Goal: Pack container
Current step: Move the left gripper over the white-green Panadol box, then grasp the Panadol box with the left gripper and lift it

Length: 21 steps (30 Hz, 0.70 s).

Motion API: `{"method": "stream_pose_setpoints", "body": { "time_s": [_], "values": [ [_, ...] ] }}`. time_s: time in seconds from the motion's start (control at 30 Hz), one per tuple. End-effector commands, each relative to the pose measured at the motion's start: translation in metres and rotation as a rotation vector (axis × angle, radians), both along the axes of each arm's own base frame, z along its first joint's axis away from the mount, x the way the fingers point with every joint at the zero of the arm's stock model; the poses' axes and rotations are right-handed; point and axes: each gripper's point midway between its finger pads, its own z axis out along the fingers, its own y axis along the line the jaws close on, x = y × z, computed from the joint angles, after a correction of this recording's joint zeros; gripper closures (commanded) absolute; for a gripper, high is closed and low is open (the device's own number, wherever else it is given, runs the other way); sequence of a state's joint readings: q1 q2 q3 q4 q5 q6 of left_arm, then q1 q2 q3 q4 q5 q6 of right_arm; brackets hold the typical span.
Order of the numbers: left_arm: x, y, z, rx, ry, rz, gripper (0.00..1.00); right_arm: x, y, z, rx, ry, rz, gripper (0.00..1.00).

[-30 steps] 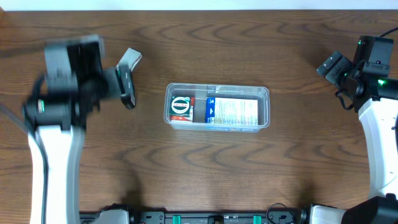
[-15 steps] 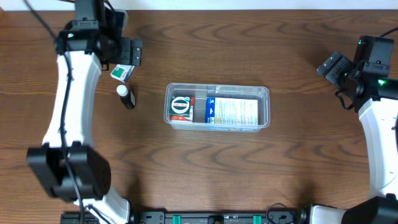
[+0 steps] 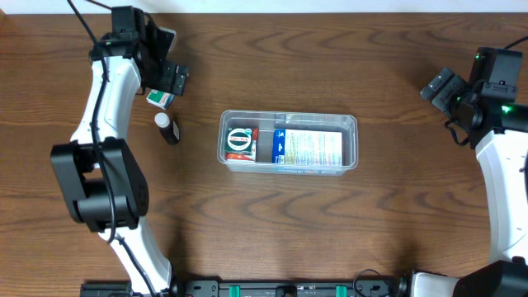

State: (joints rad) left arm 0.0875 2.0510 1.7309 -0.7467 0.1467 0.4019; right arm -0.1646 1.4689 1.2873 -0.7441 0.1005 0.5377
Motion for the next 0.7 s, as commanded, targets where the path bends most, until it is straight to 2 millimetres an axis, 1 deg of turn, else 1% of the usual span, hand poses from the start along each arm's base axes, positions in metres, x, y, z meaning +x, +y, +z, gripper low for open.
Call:
{"method": "stream_pose_setpoints", "body": {
  "time_s": [0.0, 0.1, 0.27, 0.43, 0.67],
  "values": [
    [0.006, 0.018, -0.015, 0.016, 0.014, 0.012, 0.02, 0.0, -0.002, 0.001, 0.004, -0.001, -0.012, 0.01],
    [0.009, 0.024, -0.027, 0.016, 0.023, 0.022, 0.02, 0.0, -0.002, 0.001, 0.004, -0.001, -0.012, 0.01],
    [0.015, 0.024, -0.04, 0.026, 0.021, -0.002, 0.02, 0.0, -0.002, 0.001, 0.004, -0.001, -0.012, 0.01],
    [0.015, 0.024, -0.05, 0.032, 0.035, -0.024, 0.02, 0.0, -0.002, 0.001, 0.004, -0.001, -0.012, 0.01],
    [0.017, 0.024, -0.059, 0.041, 0.041, -0.046, 0.02, 0.0, -0.002, 0.001, 0.004, -0.001, -0.012, 0.01]
  ]
}}
